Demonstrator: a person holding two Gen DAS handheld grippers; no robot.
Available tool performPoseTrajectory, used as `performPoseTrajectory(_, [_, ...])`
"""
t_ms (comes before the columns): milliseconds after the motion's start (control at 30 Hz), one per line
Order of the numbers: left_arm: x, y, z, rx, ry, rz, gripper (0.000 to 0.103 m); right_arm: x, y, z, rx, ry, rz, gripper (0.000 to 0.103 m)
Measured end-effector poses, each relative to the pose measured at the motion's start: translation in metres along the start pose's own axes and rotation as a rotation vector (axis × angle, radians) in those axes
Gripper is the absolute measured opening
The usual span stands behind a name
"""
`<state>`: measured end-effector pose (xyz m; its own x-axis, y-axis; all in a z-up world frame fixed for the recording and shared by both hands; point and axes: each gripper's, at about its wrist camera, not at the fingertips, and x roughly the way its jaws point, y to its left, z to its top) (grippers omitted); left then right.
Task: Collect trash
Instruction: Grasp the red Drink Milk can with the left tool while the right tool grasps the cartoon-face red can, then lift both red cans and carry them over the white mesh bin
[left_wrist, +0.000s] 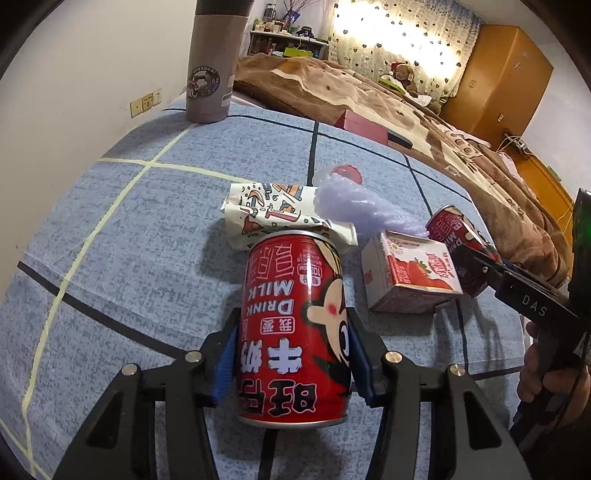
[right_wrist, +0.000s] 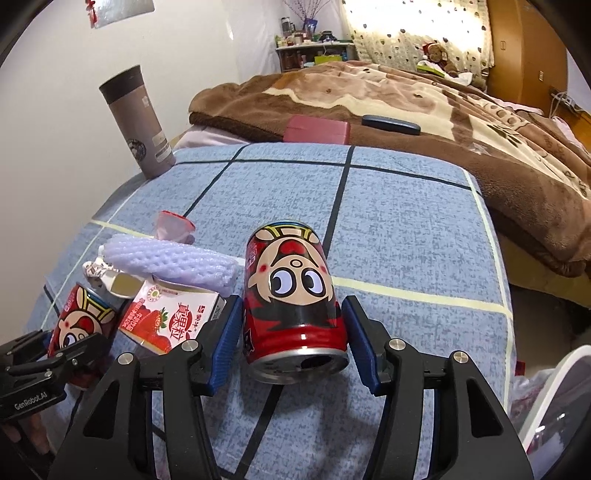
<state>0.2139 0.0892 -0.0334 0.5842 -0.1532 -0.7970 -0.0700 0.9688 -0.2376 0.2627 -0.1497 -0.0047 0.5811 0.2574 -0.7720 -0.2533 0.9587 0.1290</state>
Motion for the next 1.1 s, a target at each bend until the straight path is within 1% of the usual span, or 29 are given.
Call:
performPoseTrajectory(267, [-0.013,-0.010,0.000,0.027,-0.025,-0.007,0.054,-0.014,-0.005,-0.008,0.031,-0.040,0.006,0.056])
performPoseTrajectory(500, [-0.019,-0.023,-0.003,0.051,-0.033,-0.033,0.054,-0.027,-0.007,-0.021,0.049,-0.058,0.017,0.055])
performPoseTrajectory(600, [-0.020,-0.029,-0.006,0.066,-0.030,-0.045,0.054,-0.029,-0.007,-0.026,0.051,-0.046,0.012,0.055])
performPoseTrajectory(667, [-0.019,-0.031,-0.006,0.068,-0.027,-0.047,0.054,-0.027,-0.008,-0.028,0.059,-0.021,0.039,0.055])
performPoseTrajectory(733, [-0.018,-0.032,-0.007,0.068,-0.021,-0.048,0.054,-0.024,-0.008,-0.029,0.061,-0.007,0.038,0.056])
performPoseTrajectory(867, [-0.016,-0.033,-0.007,0.066,-0.014,-0.043,0.054,-0.011,-0.004,-0.023,0.036,0.058,0.058,0.056])
performPoseTrajectory(1000, [-0.016,-0.035,-0.007,0.069,-0.010,-0.046,0.054,-0.002,0.002,-0.018,0.013,0.079,0.037,0.056])
performPoseTrajectory(1100, [-0.017,-0.038,-0.007,0.080,-0.014,-0.049,0.054,0.000,0.001,-0.020,0.031,0.082,0.042,0.055])
